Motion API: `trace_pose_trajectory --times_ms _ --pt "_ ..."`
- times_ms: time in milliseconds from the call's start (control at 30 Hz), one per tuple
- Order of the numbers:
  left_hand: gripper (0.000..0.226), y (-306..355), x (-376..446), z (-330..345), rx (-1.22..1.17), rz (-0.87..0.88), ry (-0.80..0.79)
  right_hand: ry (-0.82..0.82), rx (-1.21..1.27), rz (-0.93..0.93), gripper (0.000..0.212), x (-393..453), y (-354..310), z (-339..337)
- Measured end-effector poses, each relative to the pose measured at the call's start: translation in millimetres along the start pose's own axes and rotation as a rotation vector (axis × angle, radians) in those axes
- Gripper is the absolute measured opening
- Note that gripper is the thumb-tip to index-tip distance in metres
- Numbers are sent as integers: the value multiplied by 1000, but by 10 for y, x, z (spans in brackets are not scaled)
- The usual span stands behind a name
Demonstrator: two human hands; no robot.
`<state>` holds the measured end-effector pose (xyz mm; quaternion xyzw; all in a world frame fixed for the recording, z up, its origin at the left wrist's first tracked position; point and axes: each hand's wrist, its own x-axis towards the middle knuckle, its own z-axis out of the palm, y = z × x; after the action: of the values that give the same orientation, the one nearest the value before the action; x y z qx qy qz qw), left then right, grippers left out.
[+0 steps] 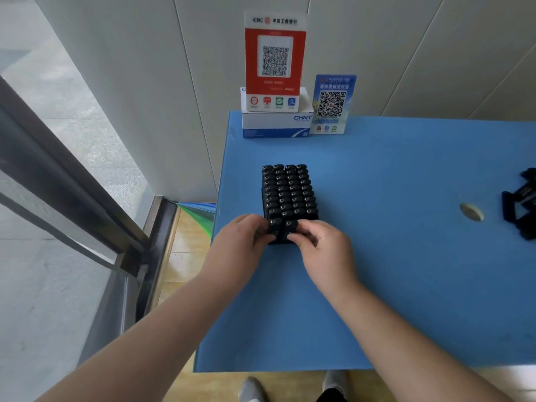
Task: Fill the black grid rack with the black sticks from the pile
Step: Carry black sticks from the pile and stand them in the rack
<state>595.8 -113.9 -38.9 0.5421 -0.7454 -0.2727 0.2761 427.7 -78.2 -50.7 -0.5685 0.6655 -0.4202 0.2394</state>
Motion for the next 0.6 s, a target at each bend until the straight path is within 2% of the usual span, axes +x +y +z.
trace_pose_trajectory --times_ms 167,300,367,467,600 --pt "10 1 5 -8 -11 -18 -1 3 -112 -53 16 -2 -13 28" --pt "17 16 -20 -43 -50 -53 8 28 -94 10 8 -43 -17 -10" --pt "20 60 -37 -77 -57 -52 34 49 -53 71 13 -66 -16 -79" --pt "28 191 -41 -142 -19 9 97 70 -18 113 21 -103 -43 -284" --pt "36 513 16 -169 114 175 137 130 -27 86 23 -126 -76 -703"
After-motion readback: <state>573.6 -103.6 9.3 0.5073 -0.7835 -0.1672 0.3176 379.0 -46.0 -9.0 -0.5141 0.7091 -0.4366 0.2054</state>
